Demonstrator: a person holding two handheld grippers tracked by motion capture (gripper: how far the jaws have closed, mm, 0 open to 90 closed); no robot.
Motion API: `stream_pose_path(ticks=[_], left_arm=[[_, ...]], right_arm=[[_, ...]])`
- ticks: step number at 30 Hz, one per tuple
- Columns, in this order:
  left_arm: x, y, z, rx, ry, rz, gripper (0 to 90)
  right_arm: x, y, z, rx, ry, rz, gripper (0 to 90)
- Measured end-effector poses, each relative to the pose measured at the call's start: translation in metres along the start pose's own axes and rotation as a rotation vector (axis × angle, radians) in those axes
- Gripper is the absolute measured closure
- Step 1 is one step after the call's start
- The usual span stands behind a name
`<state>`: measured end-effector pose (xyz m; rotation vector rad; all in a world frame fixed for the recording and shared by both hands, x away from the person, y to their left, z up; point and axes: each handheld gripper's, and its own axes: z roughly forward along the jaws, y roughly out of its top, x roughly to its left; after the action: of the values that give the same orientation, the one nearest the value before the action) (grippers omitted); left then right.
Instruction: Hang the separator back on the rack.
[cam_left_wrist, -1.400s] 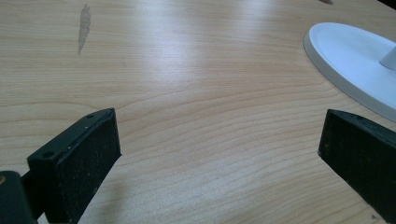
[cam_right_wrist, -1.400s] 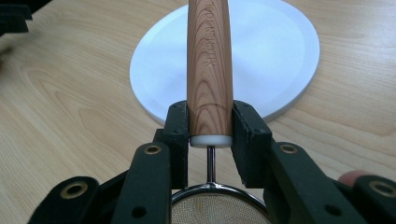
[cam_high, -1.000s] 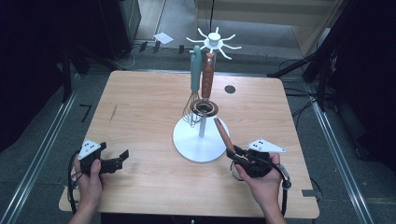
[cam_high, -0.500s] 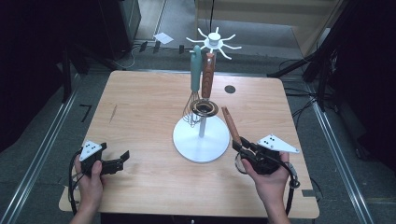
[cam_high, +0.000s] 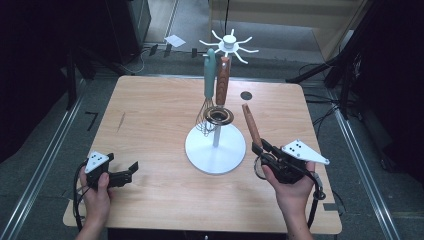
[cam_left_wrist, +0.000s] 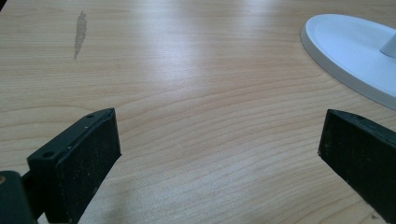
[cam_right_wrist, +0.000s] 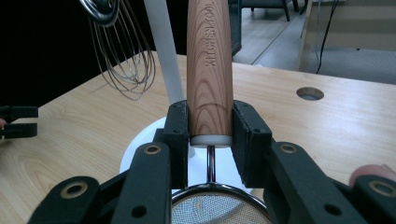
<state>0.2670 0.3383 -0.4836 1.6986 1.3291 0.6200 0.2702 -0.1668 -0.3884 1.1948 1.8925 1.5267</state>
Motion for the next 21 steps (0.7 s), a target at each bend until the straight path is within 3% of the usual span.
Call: stream_pose_path(ticks=[16, 21], left_arm=[[0.0, 0.0, -0.001, -0.005, 0.009, -0.003, 0.0], [0.0, 0.0, -0.001, -0.009, 0.008, -0.003, 0.0]], right_arm=[[0.016, 0.023, -0.004, -0.091, 0.032, -0.024, 71.1], [0.018, 0.028, -0.007, -0.113, 0.038, -0.012, 71.0]])
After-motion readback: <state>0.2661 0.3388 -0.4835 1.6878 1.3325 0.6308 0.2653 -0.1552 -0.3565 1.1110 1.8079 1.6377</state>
